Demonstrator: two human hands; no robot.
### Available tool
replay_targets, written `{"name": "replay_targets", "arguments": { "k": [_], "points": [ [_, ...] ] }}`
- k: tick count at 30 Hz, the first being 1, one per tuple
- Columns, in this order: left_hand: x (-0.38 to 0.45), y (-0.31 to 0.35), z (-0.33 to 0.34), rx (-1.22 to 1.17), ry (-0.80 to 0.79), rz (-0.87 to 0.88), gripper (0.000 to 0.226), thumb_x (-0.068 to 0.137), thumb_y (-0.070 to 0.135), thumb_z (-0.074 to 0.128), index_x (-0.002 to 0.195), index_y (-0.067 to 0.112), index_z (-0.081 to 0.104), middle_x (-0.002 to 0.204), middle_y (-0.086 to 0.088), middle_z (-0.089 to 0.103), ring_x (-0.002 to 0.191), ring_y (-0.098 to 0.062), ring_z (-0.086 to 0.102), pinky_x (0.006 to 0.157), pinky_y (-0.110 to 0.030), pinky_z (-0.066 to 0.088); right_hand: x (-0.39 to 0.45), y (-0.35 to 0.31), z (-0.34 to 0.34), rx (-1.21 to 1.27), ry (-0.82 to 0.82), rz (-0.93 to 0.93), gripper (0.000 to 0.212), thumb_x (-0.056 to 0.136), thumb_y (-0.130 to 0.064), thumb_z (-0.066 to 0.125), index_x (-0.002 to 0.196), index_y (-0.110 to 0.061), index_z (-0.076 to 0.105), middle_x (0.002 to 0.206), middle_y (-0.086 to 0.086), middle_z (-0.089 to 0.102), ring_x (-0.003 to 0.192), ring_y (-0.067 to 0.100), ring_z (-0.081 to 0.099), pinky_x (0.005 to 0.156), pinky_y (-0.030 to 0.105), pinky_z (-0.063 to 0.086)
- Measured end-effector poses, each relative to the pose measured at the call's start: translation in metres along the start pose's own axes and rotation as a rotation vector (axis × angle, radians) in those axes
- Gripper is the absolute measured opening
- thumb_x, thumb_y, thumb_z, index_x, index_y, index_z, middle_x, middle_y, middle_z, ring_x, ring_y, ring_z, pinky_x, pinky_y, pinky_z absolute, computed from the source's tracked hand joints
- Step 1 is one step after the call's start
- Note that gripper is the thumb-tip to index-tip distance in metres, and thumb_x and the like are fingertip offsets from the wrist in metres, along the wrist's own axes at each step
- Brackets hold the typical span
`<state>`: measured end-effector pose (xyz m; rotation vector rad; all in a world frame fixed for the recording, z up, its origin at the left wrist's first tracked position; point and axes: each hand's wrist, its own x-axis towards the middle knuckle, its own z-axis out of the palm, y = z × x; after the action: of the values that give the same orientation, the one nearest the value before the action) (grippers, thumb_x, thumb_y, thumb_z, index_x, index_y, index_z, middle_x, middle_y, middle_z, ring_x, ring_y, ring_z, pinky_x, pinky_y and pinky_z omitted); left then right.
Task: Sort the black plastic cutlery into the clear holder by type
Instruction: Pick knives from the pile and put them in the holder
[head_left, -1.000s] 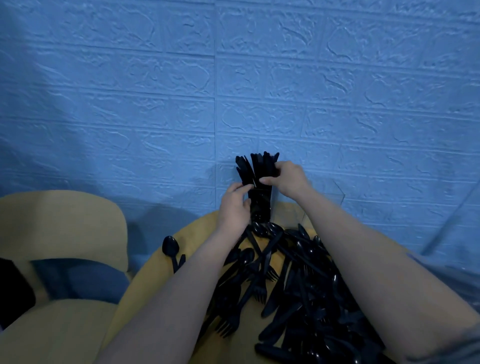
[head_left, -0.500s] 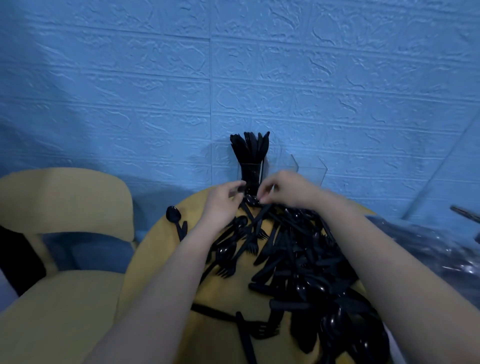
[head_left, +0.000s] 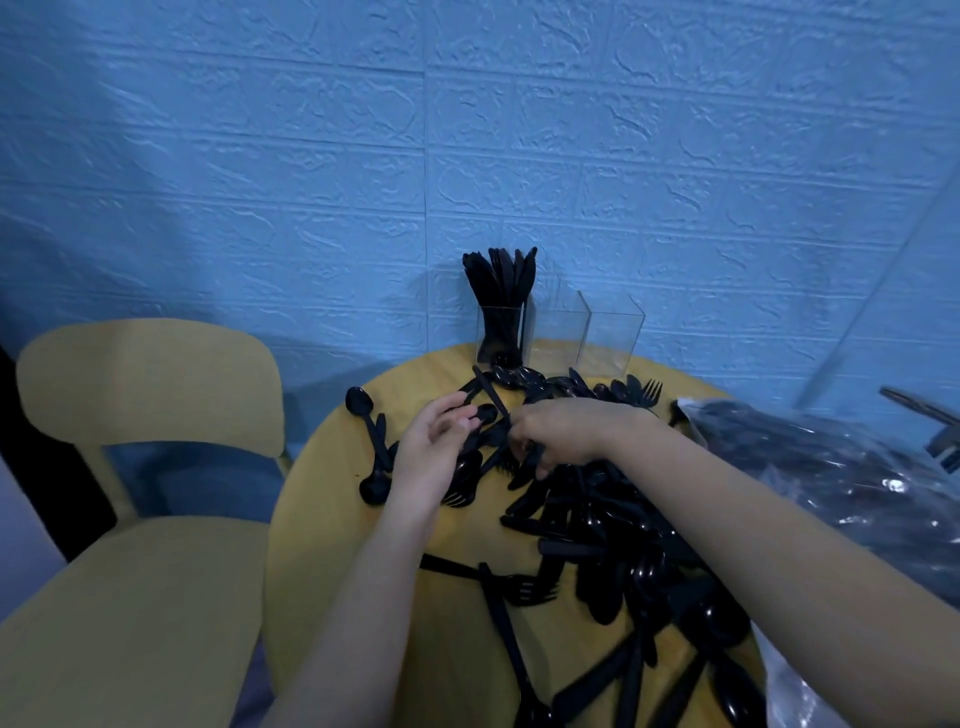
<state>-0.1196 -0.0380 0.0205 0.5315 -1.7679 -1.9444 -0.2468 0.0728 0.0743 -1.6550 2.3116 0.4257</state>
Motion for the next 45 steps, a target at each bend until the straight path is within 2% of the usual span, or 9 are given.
{"name": "replay_targets", "arguments": {
  "k": [8,12,16,21,26,30,36,39,45],
  "points": [
    [-0.001,0.006,-0.004,-0.250,-0.022,-0.045,0.021,0.097,0.009,0.050,0.114,0.015,0.061,0.112,-0.004,0.068,0.105,-0.013,0.066,0.096,-0.026,0.046,-0.002,0.006,0.009,0.169,0.119,-0.031,0.011,0.085,-0.021,0.067,0.089,-0.022,0.056,0.096,0.000,0.059,0.089,0.017,0.053,0.076,0.034,0.046],
    [-0.001,0.006,-0.001,-0.223,-0.059,-0.044,0.023,0.099,0.011,0.047,0.116,0.015,0.061,0.116,-0.005,0.067,0.107,-0.012,0.064,0.098,-0.026,0.046,-0.018,0.004,-0.002,0.452,0.485,0.020,0.008,0.088,-0.021,0.065,0.089,-0.021,0.057,0.086,-0.004,0.059,0.078,0.013,0.055,0.071,0.029,0.046],
    [-0.005,0.010,0.004,-0.101,-0.137,0.061,0.023,0.098,0.019,0.048,0.118,0.025,0.058,0.120,0.002,0.065,0.110,-0.007,0.061,0.098,-0.023,0.044,-0.034,-0.015,-0.026,0.732,0.914,0.125,0.015,0.088,-0.020,0.066,0.083,-0.023,0.052,0.067,-0.014,0.052,0.060,-0.006,0.049,0.057,0.010,0.038],
    [-0.009,0.008,0.014,0.037,-0.292,0.138,0.044,0.088,0.010,0.063,0.126,0.027,0.051,0.117,0.011,0.061,0.111,-0.003,0.059,0.092,-0.015,0.047,-0.027,-0.039,-0.033,0.893,1.072,0.275,0.021,0.086,-0.018,0.060,0.072,-0.022,0.045,0.068,0.008,0.060,0.060,0.021,0.061,0.056,0.030,0.047],
    [-0.007,0.003,0.015,0.139,-0.234,0.142,0.037,0.093,-0.001,0.054,0.128,0.008,0.052,0.102,0.003,0.068,0.093,-0.011,0.067,0.077,-0.016,0.050,-0.024,-0.042,-0.022,0.966,0.859,0.240,0.019,0.086,-0.030,0.067,0.081,-0.017,0.054,0.079,0.004,0.064,0.067,0.017,0.064,0.062,0.027,0.050],
    [-0.004,0.007,0.012,0.061,-0.177,0.075,0.029,0.099,-0.001,0.037,0.122,0.010,0.052,0.094,0.002,0.066,0.075,0.000,0.067,0.072,-0.017,0.051,-0.034,-0.025,-0.013,0.660,0.517,0.212,0.009,0.087,-0.029,0.067,0.090,-0.021,0.065,0.082,-0.008,0.061,0.075,0.008,0.054,0.054,0.008,0.036],
    [-0.002,0.005,0.005,-0.082,-0.088,-0.008,0.027,0.101,0.003,0.038,0.118,0.015,0.055,0.106,-0.005,0.069,0.087,-0.010,0.070,0.076,-0.022,0.055,-0.031,-0.025,0.002,0.350,-0.025,0.202,0.033,0.083,-0.019,0.072,0.115,-0.023,0.065,0.118,-0.005,0.055,0.112,0.016,0.049,0.085,0.024,0.036],
    [-0.002,0.006,0.003,-0.125,-0.094,-0.012,0.027,0.100,0.004,0.039,0.120,0.013,0.055,0.105,-0.005,0.069,0.088,-0.012,0.070,0.074,-0.022,0.055,-0.023,-0.029,0.009,0.337,-0.044,0.196,0.032,0.082,-0.020,0.073,0.112,-0.019,0.063,0.121,0.001,0.055,0.111,0.020,0.050,0.082,0.026,0.040],
    [-0.004,0.007,0.002,-0.148,-0.087,-0.007,0.026,0.099,0.003,0.041,0.117,0.014,0.057,0.103,-0.005,0.070,0.086,-0.012,0.070,0.076,-0.023,0.056,-0.017,-0.028,0.015,0.363,0.066,0.168,0.016,0.083,-0.025,0.071,0.094,-0.021,0.059,0.095,-0.004,0.051,0.093,0.016,0.050,0.065,0.024,0.039]
  ]
}}
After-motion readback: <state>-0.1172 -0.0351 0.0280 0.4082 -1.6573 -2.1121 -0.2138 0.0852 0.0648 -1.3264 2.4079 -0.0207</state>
